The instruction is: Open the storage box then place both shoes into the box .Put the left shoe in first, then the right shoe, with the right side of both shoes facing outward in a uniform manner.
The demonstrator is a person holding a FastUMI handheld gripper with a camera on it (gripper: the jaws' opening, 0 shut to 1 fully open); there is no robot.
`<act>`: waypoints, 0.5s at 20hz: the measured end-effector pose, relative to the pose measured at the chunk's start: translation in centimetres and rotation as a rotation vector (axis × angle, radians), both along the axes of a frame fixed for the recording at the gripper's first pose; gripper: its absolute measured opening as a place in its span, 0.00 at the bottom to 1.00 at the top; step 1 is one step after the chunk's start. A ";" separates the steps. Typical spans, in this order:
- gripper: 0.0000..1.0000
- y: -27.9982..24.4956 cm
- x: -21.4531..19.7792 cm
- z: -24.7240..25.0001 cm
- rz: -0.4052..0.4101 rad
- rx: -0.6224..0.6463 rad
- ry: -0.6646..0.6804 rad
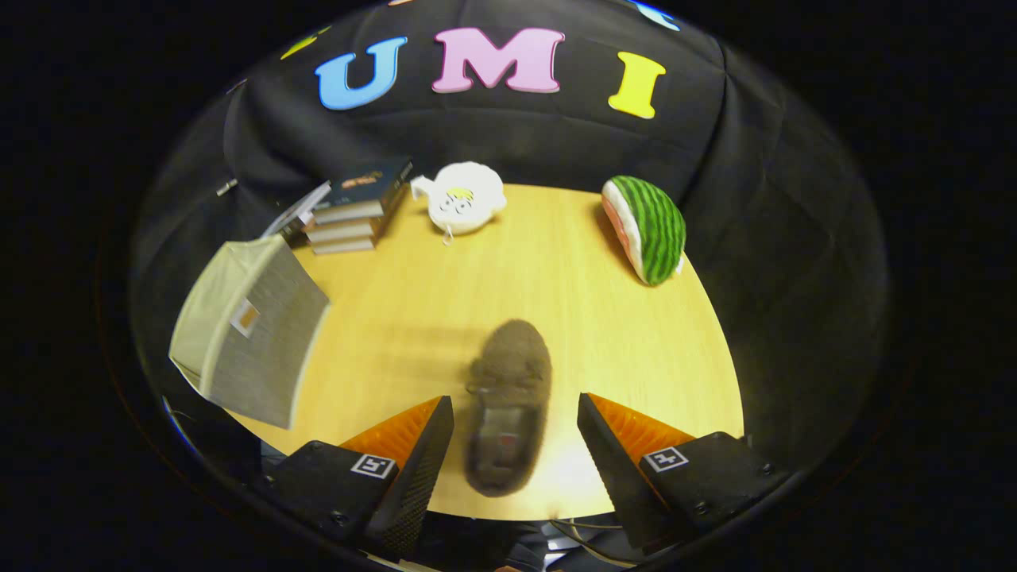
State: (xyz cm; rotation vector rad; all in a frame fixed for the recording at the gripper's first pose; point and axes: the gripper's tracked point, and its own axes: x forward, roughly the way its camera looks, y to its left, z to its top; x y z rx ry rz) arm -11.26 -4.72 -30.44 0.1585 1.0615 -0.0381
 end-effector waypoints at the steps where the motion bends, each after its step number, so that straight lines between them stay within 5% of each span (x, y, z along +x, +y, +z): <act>1: 0.97 -0.5 -0.9 -1.4 0.004 -0.014 0.027; 10: 0.89 -1.5 -0.9 -7.6 -0.051 -0.042 0.098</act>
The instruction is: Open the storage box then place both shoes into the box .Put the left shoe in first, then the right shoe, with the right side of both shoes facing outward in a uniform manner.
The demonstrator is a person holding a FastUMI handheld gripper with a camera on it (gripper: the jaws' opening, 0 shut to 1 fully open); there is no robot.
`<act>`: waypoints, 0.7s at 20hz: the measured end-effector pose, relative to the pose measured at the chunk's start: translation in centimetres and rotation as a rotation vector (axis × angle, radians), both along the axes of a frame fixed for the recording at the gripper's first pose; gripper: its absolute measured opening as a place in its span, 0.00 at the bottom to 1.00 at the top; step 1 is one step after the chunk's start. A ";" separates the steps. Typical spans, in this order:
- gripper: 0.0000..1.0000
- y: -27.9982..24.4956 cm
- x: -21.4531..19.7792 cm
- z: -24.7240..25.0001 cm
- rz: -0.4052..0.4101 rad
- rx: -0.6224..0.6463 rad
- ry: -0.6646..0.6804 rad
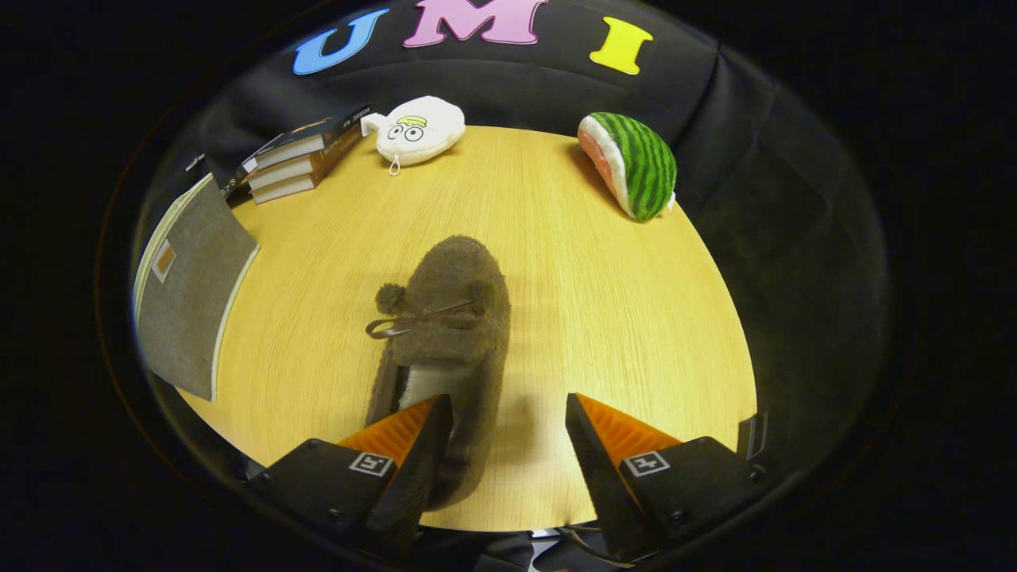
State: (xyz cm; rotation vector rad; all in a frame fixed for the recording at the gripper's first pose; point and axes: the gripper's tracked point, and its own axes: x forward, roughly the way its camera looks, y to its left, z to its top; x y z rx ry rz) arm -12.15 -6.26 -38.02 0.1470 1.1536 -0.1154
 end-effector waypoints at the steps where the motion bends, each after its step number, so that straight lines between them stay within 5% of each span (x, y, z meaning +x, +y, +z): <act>1: 0.85 -0.1 0.6 -0.1 -0.004 -0.002 -0.004; 3: 0.83 -0.2 2.0 -0.6 -0.004 -0.015 -0.007; 5: 0.67 0.1 2.7 -1.6 0.002 -0.020 0.009; 8: 0.25 0.9 3.4 -2.3 -0.002 -0.022 0.037; 10: 0.08 0.7 4.0 -1.8 -0.009 -0.049 -0.001; 14: 0.08 1.6 3.6 -0.3 -0.039 0.006 -0.018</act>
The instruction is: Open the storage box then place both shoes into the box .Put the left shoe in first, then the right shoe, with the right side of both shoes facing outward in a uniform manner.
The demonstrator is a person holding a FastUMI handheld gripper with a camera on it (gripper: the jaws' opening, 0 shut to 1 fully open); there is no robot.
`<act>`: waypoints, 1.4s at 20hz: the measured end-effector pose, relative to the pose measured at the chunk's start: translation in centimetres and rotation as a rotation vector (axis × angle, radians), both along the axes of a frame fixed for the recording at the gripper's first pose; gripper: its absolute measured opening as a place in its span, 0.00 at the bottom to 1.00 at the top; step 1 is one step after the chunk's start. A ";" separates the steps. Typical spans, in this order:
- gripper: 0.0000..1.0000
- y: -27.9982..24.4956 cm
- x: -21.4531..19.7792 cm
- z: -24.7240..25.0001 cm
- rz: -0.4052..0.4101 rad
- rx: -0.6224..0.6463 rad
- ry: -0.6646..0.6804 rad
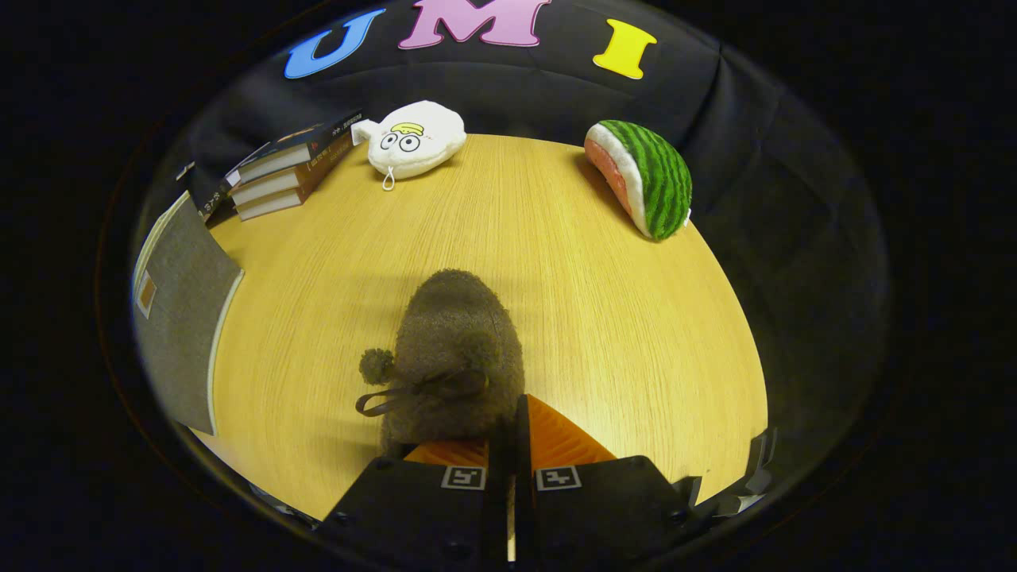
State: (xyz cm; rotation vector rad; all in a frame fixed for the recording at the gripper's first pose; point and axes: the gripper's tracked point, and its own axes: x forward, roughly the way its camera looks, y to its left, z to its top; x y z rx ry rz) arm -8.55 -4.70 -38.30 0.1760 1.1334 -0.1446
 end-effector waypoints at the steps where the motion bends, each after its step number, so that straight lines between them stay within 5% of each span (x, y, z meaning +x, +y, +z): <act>1: 0.08 -0.2 0.0 0.7 -0.017 0.012 -0.003; 9: 0.08 0.7 2.3 11.9 -0.070 0.089 -0.107; 18: 0.08 11.3 7.1 23.2 -0.044 0.309 -0.158; 28: 0.08 26.1 9.6 25.1 0.035 0.405 -0.067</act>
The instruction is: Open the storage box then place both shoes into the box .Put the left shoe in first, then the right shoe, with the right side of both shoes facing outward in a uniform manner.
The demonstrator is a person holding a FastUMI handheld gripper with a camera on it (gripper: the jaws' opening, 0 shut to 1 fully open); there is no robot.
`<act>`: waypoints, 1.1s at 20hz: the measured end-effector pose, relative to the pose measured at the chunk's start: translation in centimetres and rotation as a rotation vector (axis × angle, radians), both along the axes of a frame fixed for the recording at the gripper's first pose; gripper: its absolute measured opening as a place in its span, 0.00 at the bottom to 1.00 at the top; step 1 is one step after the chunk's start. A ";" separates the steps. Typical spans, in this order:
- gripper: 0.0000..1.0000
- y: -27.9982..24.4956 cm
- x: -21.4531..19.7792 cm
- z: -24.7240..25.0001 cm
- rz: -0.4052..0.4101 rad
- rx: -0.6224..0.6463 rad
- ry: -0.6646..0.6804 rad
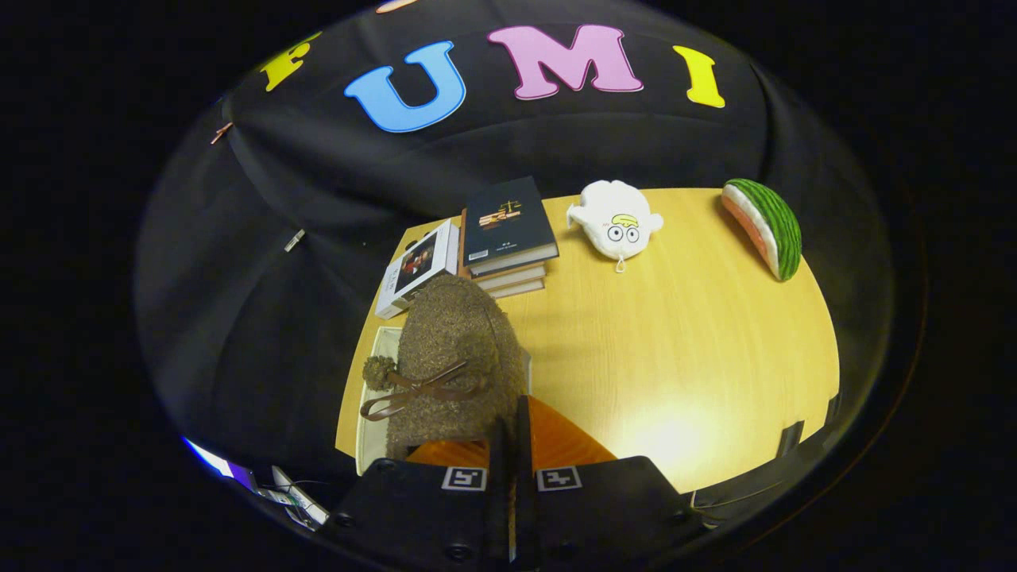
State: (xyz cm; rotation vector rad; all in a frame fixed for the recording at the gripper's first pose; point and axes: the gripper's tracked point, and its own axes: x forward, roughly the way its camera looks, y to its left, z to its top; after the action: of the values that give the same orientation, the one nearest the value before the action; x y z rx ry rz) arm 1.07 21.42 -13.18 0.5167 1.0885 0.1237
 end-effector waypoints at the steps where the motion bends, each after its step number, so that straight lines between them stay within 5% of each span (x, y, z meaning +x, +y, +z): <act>1: 0.08 1.1 0.0 -0.6 0.005 -0.012 0.015; 11: 0.08 5.6 -0.7 -5.9 0.019 -0.110 0.121; 15: 0.19 6.4 -1.3 -5.7 0.045 -0.098 0.122; 17: 0.34 6.5 -1.2 -4.8 0.051 -0.078 0.098; 20: 0.90 6.2 -1.6 -4.2 0.069 -0.061 0.082; 22: 0.98 5.7 -1.6 -4.2 0.065 -0.060 0.073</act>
State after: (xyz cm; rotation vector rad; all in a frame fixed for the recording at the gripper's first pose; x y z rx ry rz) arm -0.58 27.14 -17.38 0.4350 1.1775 0.1298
